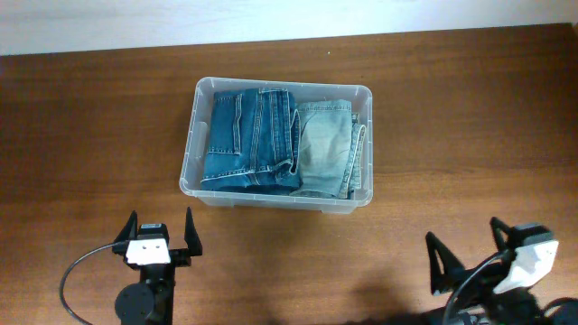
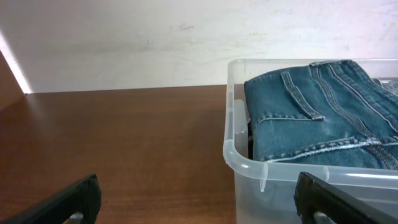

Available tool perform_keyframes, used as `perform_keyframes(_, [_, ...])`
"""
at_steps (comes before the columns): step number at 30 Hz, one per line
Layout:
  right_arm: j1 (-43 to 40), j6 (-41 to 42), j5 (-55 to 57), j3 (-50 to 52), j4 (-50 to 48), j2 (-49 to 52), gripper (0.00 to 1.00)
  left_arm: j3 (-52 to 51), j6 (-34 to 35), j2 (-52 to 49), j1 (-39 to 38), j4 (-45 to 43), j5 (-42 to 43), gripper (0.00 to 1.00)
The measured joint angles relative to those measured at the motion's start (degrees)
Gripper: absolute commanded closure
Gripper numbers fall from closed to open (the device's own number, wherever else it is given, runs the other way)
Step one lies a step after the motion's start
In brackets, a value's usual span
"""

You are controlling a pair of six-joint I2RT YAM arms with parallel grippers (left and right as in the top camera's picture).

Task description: Pack container

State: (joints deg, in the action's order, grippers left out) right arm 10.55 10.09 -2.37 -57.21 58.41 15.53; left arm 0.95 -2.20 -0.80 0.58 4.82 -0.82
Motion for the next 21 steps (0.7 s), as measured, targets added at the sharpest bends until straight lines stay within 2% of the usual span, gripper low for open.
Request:
perform_keyframes(5, [-2.01, 0.00, -0.35, 14.40, -12.68, -8.96, 0.02, 0.00, 0.00, 0.02, 0.00, 0.02, 0.00, 0.01])
perform_keyframes(10, [-3.39, 0.00, -0.66, 26.80, -28.30, -13.60, 0.02, 0.00, 0.00, 0.02, 0.00, 0.04, 0.00, 0.01])
perform_keyframes(19, [-3.45, 0.00, -0.46, 44.04, -55.74, -14.64, 0.01, 0.00, 0.00, 0.02, 0.00, 0.04, 0.00, 0.01])
perform_keyframes(21, [-3.50, 0.00, -0.42, 46.84, -59.19, -14.62, 0.01, 0.00, 0.00, 0.02, 0.00, 0.07, 0.00, 0.01])
